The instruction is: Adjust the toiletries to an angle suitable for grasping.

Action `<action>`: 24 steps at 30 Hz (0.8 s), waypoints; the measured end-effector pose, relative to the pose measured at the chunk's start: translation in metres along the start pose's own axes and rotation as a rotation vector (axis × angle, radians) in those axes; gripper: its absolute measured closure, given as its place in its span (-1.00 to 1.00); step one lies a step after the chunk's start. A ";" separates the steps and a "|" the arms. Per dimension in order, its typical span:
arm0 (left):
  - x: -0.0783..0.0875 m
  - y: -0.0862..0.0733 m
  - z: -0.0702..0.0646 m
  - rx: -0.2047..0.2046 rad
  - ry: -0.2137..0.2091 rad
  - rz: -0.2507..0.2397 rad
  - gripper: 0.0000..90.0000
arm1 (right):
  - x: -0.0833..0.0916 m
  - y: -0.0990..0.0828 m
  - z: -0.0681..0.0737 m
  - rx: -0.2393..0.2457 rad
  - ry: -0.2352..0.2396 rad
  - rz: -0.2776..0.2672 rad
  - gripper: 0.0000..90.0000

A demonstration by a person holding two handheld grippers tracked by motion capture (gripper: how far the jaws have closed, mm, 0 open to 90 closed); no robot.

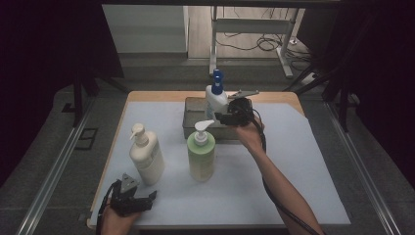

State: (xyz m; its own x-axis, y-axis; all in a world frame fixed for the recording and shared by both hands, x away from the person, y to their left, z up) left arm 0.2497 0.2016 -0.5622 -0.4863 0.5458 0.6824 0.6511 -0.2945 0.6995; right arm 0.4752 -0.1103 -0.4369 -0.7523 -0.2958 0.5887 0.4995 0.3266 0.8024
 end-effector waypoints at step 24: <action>0.000 0.000 0.000 0.000 0.001 0.000 -0.76 | -0.012 -0.029 -0.029 -0.007 -0.057 0.048 0.98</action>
State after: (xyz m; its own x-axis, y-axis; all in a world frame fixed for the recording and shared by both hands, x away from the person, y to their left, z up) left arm 0.2497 0.2015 -0.5622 -0.4869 0.5448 0.6827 0.6514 -0.2942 0.6993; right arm 0.4825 -0.1418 -0.4646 -0.7502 -0.2285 0.6205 0.5388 0.3327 0.7739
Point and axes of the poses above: each handheld gripper's, and its own axes: x roughly backward along the jaws, y roughly out of its top, z roughly to its left, the point moved 5 cm from there along -x, roughly forward along the jaws, and after that the axes turned 15 degrees about -y, right-handed, at the moved point
